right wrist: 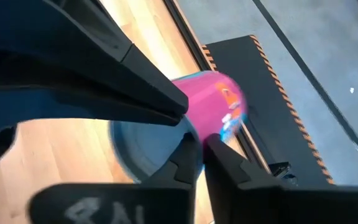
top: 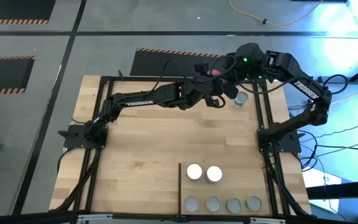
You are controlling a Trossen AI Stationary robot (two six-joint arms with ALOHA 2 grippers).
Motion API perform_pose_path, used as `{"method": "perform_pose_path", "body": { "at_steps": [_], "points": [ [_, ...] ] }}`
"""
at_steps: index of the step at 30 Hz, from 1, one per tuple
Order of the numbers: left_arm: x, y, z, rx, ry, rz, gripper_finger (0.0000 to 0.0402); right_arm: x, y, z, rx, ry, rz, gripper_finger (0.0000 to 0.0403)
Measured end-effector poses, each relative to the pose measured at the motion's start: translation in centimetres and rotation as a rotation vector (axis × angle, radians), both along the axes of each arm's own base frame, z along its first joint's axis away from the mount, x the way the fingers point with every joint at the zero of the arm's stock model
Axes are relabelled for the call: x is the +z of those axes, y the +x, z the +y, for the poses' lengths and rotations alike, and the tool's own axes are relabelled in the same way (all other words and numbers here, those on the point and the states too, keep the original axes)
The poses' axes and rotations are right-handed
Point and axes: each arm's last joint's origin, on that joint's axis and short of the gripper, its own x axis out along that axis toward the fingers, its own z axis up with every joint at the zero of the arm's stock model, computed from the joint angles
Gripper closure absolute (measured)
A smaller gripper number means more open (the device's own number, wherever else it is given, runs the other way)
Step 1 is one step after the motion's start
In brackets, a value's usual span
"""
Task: Pick and place cans onto a shelf
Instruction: Put the canned chicken soup on the shelf
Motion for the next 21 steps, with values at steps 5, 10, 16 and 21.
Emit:
{"method": "perform_pose_path", "body": {
  "at_steps": [5,10,16,21],
  "points": [
    [0.0,0.0,0.0,-0.003,-0.001,-0.002,0.0401,0.0,0.0,0.0,0.011,-0.007,0.008,0.0392],
    [0.3,0.1,-0.1,-0.001,0.002,-0.035,0.0388,0.0,0.0,0.0,0.001,-0.016,0.016,0.0394],
    [0.8,0.3,-0.9,-0.027,0.002,-0.093,0.0376,-0.1,-0.1,-0.1,-0.01,-0.026,0.023,0.0395],
    [1.2,0.2,-2.2,0.027,0.076,-0.075,0.0372,-0.1,-0.2,-0.1,-0.023,-0.036,0.037,0.0395]
  ]
}}
